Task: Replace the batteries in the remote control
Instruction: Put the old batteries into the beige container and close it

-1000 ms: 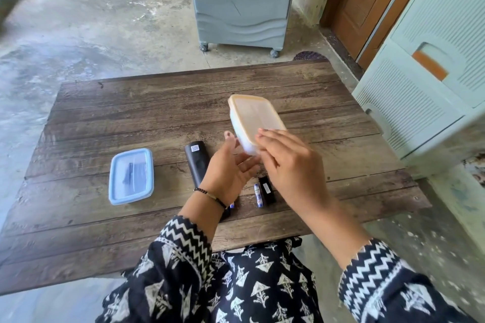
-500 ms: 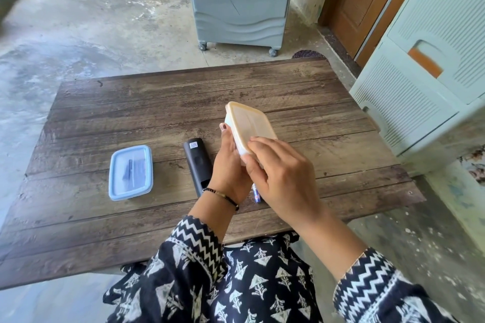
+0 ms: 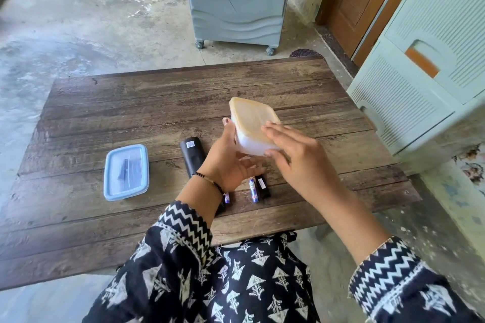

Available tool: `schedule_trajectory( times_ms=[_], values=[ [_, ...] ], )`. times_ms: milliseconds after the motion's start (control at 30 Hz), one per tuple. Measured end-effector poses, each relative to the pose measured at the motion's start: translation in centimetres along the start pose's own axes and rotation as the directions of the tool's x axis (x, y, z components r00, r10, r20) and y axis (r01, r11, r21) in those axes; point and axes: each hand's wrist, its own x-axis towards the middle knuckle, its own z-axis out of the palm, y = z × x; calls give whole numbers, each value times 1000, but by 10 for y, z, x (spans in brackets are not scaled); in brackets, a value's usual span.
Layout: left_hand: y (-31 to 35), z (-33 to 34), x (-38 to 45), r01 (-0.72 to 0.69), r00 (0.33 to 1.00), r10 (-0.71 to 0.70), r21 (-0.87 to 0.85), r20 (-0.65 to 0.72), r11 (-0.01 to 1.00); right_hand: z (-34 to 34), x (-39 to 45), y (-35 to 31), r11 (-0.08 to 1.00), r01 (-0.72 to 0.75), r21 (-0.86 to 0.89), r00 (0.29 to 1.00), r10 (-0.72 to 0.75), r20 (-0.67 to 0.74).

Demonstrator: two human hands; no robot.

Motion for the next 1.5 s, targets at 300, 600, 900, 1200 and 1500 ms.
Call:
schedule_trajectory(
  times_ms=[300, 600, 900, 1200, 1500],
  values=[
    [16, -30, 3, -414, 908, 335, 668, 253, 618, -6, 17, 12, 999, -20, -33, 999, 21, 49],
    [20, -26, 7, -449, 893, 345, 611, 288, 652, -11, 11, 6, 997, 68, -19, 990, -65, 122],
    [11, -34, 9, -375, 922, 310, 736, 231, 563, -27, 13, 10, 997, 72, -24, 919, -57, 391],
    [-7, -39, 14, -371, 913, 318, 841, 255, 393, -59, 37, 29, 982, -175, 68, 940, 146, 307],
    [6, -33, 28, -420, 889, 312, 867, 334, 269, -24, 48, 63, 719, -459, 521, 786, 602, -138]
  ],
)
